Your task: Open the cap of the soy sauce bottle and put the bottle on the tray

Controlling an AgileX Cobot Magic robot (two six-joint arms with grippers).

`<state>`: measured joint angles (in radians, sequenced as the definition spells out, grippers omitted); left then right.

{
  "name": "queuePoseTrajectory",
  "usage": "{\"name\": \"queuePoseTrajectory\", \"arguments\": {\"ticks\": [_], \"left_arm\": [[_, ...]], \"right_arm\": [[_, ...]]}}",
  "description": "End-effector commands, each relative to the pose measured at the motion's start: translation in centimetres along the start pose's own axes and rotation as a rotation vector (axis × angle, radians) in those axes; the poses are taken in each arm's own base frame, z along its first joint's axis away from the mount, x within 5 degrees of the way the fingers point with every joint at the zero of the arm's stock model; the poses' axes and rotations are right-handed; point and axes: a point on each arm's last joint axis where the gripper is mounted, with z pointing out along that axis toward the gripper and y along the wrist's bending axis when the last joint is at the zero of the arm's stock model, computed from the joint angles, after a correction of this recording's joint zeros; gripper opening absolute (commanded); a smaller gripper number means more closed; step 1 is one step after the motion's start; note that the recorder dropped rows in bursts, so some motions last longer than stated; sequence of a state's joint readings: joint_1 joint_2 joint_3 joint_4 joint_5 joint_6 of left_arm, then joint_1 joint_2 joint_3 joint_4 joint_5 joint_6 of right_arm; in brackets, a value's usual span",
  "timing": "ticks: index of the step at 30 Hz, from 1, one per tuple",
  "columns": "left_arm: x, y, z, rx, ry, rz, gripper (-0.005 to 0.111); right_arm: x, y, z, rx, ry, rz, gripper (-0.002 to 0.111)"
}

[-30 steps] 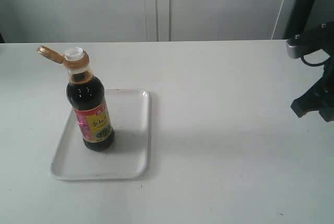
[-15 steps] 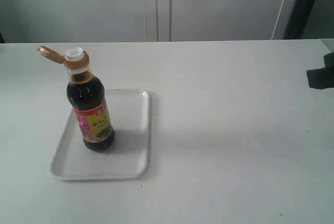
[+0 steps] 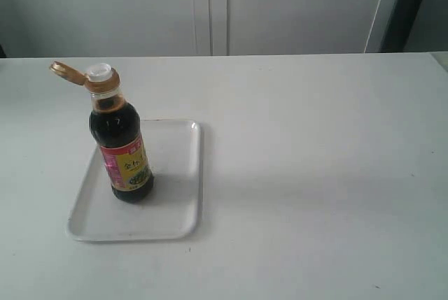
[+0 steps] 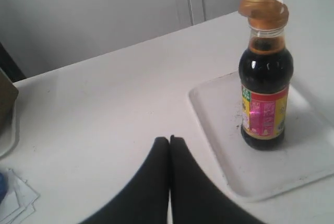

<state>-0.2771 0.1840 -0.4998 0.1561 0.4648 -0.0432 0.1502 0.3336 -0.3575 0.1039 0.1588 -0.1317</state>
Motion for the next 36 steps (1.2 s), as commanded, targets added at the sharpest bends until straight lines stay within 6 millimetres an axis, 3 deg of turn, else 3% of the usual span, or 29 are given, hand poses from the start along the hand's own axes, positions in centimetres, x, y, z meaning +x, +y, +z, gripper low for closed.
{"name": "queuePoseTrajectory", "arguments": {"ticks": [1,12,28,32,36], "left_arm": [[0.8,-0.5,-0.3,0.028,-0.096,-0.06,0.0],[2.2,-0.9,0.4,0.046,-0.11,-0.086,0.0],[2.3,-1.0,0.4,0.05,-0.094,-0.023,0.0],[3.4,-1.3,1.3,0.054,-0.081,-0.031,0.0],[5.7,-1.4,2.3,-0.035,-0.082,-0.097,0.0]], "right_arm": [[1.3,0.0,-1.0,0.002,-0.04,0.015,0.0],[3.2,0.1,-1.3,0.006,-0.047,0.015,0.0],[3.2,0.1,-1.3,0.005,-0.043,0.007,0.0],[3.2,0.1,-1.3,0.005,-0.043,0.007,0.0],[3.2,0.1,-1.3,0.005,-0.043,0.007,0.0]]}}
